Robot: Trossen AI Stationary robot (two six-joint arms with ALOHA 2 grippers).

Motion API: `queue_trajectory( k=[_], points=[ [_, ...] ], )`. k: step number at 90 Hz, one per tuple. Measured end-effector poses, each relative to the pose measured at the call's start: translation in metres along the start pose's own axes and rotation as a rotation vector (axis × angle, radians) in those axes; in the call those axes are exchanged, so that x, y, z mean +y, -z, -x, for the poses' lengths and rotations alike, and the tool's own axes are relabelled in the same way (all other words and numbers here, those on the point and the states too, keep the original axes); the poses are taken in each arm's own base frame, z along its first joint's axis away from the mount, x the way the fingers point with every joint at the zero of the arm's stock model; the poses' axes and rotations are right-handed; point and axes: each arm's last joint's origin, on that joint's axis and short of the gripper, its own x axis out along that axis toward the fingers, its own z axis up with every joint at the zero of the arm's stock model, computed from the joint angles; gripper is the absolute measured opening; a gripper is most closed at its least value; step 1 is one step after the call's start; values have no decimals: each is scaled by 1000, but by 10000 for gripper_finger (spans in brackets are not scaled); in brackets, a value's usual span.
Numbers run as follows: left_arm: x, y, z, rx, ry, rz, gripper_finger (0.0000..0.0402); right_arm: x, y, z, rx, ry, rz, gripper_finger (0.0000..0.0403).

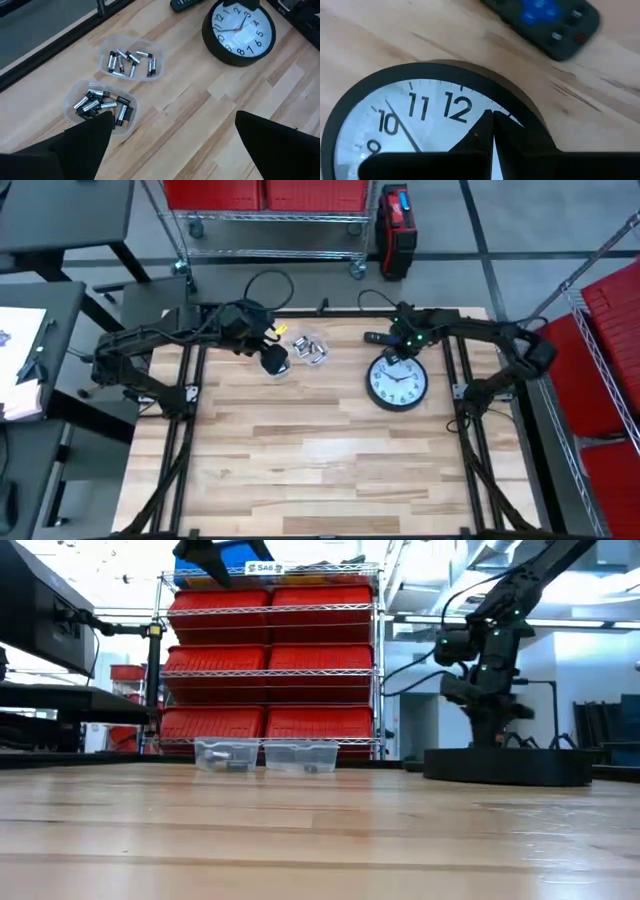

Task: Insert battery
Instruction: Insert the black battery into the wall clock, then adjust the bins with the batteries

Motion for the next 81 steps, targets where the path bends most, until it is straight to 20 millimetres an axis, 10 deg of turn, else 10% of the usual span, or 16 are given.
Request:
queue_trajectory(
  k=[43, 81],
  points=[
    [0, 0, 0, -4, -3, 82, 400, 76, 4, 52, -408, -456, 258, 2],
    [-1, 6, 2, 109, 104, -51, 400, 120, -14, 49, -616, -622, 365, 55]
  ],
)
